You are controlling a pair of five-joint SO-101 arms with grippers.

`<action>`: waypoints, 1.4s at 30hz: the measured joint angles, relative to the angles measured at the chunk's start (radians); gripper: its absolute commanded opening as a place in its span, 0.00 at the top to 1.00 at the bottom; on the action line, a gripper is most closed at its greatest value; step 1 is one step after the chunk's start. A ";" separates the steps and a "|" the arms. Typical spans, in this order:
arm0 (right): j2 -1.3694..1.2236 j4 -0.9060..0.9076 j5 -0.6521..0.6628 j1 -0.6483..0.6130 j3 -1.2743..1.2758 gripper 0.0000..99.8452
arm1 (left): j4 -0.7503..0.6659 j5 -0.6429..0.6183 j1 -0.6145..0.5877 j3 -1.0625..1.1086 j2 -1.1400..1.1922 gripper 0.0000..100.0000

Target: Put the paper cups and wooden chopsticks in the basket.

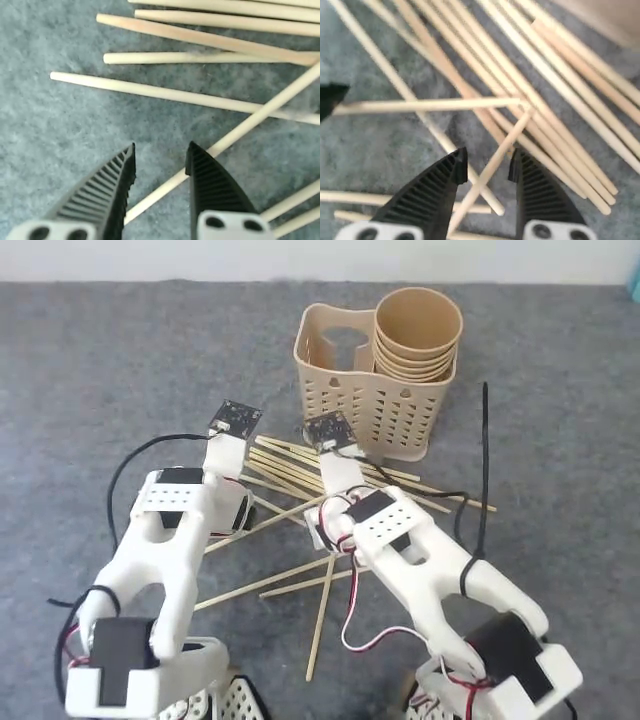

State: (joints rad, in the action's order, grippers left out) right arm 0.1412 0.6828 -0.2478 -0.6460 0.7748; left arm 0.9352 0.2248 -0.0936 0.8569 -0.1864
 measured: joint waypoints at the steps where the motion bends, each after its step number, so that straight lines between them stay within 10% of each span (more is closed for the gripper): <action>1: 0.000 -0.002 -0.015 0.002 -0.009 0.86 | 0.000 0.000 0.000 0.000 0.000 0.84; 28: -0.201 0.158 -0.032 0.052 -0.218 0.99 | 0.000 0.006 0.000 0.000 0.000 0.84; 42: 0.554 0.161 0.118 0.100 0.117 0.99 | 0.000 0.006 0.000 0.000 0.000 0.84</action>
State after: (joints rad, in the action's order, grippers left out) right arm 0.6951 0.8439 -0.1297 -0.5462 0.8915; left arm 0.9352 0.2309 -0.0936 0.8569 -0.1864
